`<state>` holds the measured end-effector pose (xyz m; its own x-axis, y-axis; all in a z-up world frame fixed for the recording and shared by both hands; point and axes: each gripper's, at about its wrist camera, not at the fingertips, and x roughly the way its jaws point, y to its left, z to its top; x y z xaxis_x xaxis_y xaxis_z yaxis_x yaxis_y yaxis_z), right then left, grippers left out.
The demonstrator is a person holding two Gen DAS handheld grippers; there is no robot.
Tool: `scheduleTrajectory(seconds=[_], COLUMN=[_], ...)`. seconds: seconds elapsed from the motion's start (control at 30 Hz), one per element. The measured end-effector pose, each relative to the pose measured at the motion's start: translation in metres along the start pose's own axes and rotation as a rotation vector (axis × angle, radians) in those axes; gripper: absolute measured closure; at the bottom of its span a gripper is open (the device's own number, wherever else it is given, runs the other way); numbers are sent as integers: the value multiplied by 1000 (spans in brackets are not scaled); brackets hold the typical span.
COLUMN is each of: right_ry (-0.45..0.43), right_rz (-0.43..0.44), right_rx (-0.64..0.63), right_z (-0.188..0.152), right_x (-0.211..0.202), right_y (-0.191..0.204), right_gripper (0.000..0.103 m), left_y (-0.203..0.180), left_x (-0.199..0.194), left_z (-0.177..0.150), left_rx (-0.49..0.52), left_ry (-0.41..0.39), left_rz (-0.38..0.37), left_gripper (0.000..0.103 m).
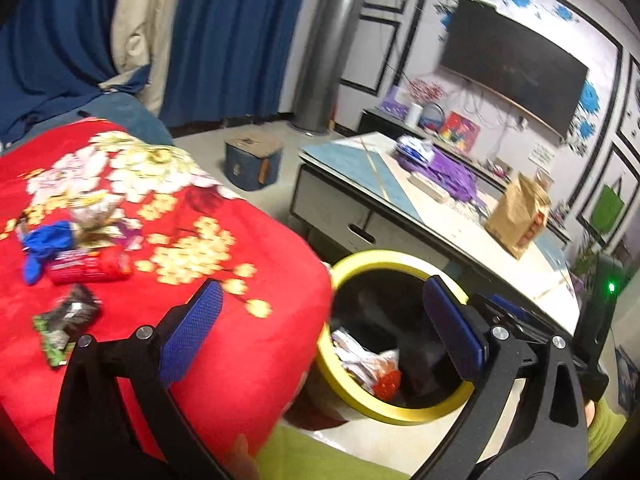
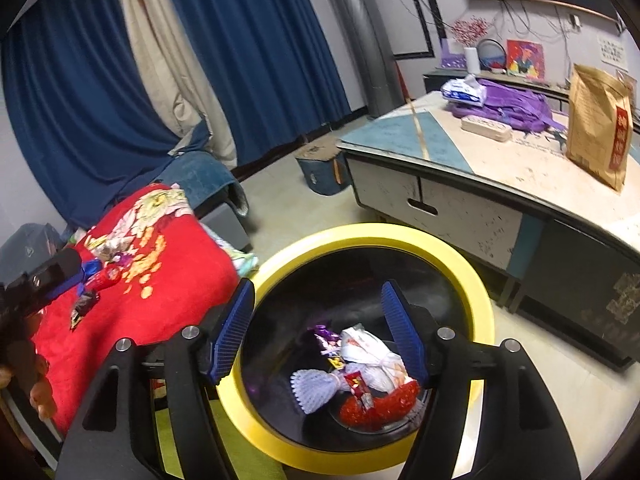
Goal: Collect trash
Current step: 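Move both open tools back over the trash on the bed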
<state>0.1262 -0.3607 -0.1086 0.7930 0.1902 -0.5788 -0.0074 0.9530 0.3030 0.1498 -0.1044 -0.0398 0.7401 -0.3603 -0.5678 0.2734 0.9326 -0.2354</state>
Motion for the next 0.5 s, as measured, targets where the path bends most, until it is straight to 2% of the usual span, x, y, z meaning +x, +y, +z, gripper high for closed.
scheduleTrajectory(seconds=[0.3,0.5], right_ry=[14,24], right_rz=[67,125], right_rx=[-85,-148], right_z=[5,13], right_x=[1,-1], right_y=[43,78], right_gripper=[39,39], left_y=[50,71], left_x=[-37,-62], left_z=[6,10], left_rx=[-94,-124], left_ry=[-94,-158], left_rz=[115,174], left_gripper=[11,11])
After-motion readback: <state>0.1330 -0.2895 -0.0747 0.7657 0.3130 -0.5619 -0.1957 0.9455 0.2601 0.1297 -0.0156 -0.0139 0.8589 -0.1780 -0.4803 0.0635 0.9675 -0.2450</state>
